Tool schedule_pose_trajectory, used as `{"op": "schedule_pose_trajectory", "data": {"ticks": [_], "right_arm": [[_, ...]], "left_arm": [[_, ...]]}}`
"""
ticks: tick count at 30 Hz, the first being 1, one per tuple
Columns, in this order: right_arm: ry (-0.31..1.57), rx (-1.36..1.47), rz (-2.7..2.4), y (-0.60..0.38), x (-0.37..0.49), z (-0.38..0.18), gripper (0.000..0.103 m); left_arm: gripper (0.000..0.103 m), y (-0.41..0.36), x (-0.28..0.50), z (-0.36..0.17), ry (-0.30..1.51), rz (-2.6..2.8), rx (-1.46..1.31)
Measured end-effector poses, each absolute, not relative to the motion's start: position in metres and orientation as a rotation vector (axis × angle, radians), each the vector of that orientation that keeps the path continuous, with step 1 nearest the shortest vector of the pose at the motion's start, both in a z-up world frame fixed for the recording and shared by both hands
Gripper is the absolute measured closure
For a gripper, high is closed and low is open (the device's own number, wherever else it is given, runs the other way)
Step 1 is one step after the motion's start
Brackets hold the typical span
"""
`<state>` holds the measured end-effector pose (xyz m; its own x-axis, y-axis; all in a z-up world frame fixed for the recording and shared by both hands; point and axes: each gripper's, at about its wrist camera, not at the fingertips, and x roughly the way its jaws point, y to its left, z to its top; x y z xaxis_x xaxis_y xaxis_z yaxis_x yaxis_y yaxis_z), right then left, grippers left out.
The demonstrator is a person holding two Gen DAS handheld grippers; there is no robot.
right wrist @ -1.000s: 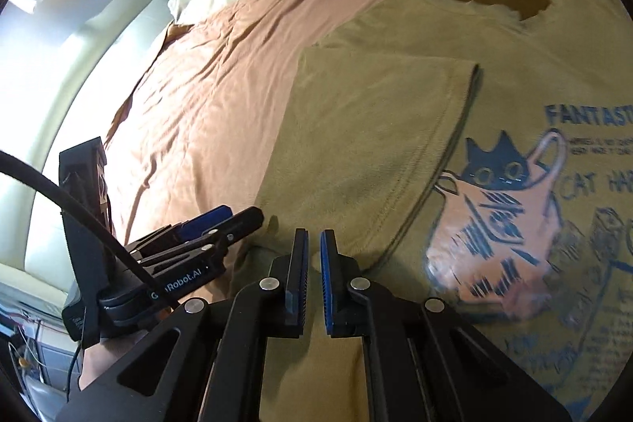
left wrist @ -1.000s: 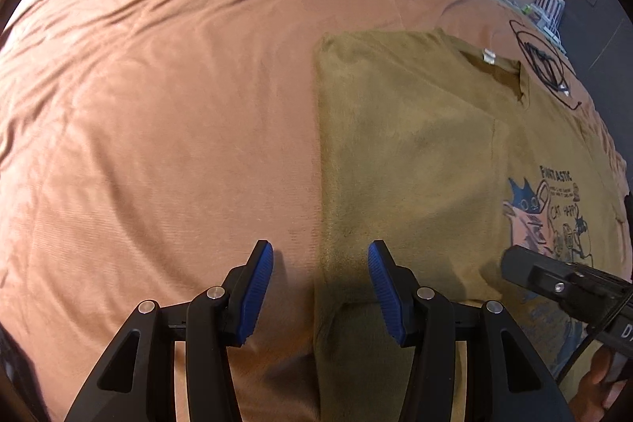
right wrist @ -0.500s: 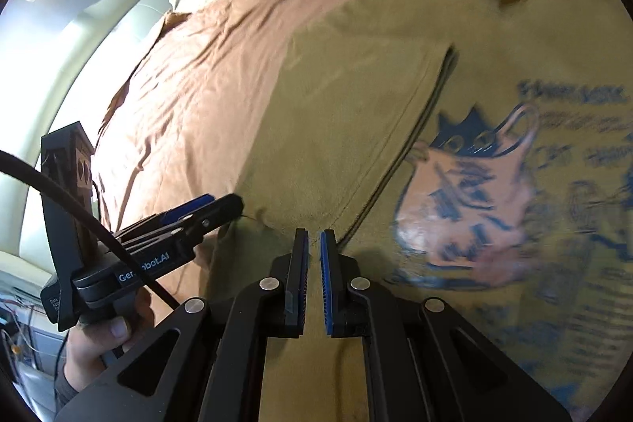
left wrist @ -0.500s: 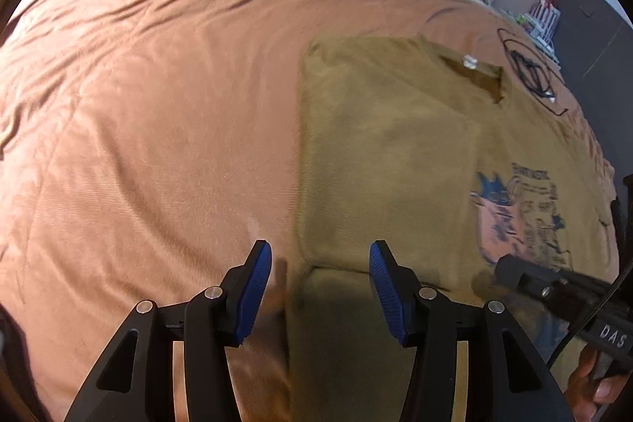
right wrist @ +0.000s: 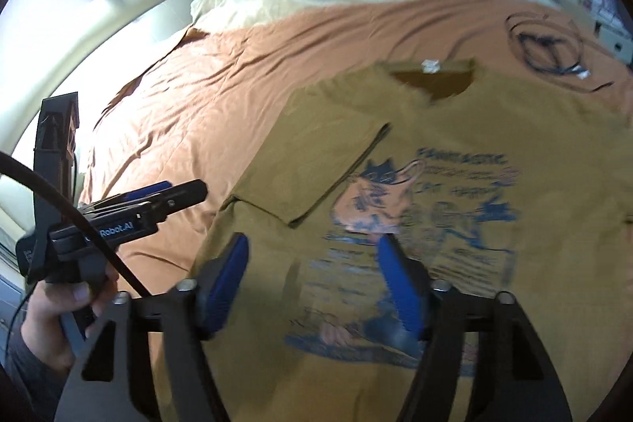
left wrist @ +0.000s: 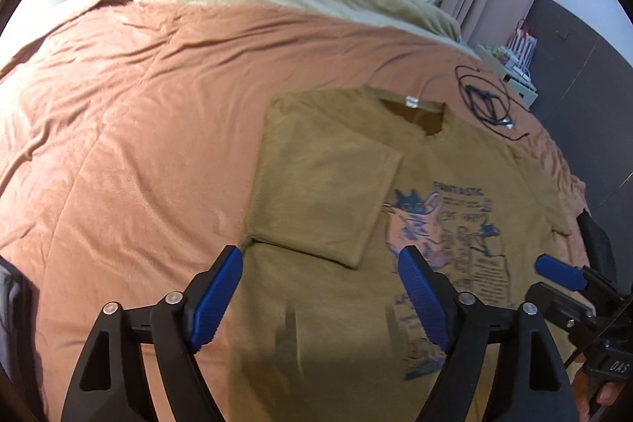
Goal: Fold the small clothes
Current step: 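Move both tools across to the unfolded side of the T-shirt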
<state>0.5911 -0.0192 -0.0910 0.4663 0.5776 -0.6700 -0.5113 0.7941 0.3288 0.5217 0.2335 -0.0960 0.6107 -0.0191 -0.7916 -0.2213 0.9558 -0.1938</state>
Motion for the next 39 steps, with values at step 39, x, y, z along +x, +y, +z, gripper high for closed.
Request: {"op": "schedule_pose_trajectory", "data": {"ticks": [39], "right_arm": [[0.644, 0.092, 0.346, -0.270, 0.401, 0.035, 0.000]], "left_arm": [[0.001, -0.021, 0.420, 0.048, 0.750, -0.026, -0.095]]}}
